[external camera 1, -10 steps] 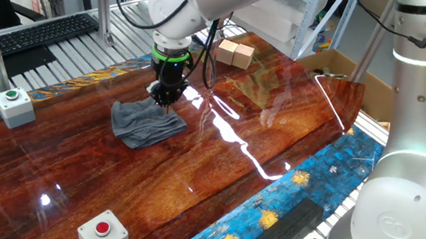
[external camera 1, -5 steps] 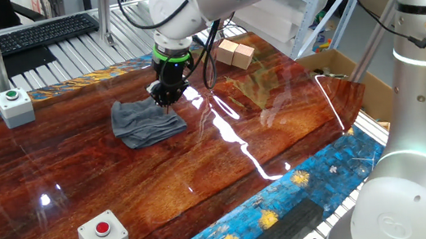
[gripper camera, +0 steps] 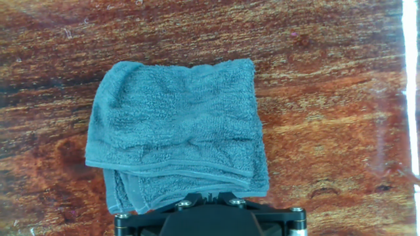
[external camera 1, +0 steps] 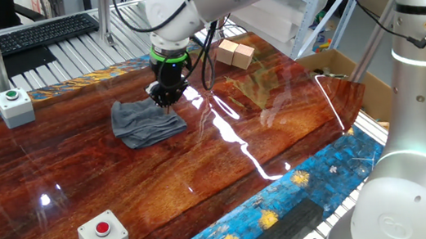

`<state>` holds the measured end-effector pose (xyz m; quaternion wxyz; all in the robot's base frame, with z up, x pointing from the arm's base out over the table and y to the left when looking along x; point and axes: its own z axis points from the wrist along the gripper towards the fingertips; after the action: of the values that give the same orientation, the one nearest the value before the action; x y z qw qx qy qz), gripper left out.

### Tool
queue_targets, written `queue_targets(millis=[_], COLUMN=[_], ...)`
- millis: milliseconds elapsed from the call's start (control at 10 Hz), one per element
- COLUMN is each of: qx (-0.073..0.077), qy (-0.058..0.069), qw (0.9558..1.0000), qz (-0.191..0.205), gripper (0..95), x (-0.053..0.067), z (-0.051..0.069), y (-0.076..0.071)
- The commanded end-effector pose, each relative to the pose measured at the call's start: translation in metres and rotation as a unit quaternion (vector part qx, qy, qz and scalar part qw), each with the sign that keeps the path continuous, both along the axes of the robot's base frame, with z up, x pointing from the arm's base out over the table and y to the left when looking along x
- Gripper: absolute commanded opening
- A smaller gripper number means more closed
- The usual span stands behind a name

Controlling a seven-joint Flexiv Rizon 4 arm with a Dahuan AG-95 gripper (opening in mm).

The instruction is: Clean the table with a cloth

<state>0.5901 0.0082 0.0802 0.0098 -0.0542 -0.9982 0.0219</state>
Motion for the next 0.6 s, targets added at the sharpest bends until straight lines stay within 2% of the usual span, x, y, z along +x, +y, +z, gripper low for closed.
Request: queue_targets(millis=[100, 400, 600], qx=[-0.01, 0.002, 0.005], qy=[-0.006, -0.003, 0.0], qw=[0.9999, 0.9999, 0.9999], qz=[0.001, 0.016, 0.012], gripper=[0.0, 0.0, 0.0], x=[-0.0004, -0.0004, -0.0004], z=[-0.0006, -0.0006, -0.0006], y=[-0.0012, -0.0012, -0.0012])
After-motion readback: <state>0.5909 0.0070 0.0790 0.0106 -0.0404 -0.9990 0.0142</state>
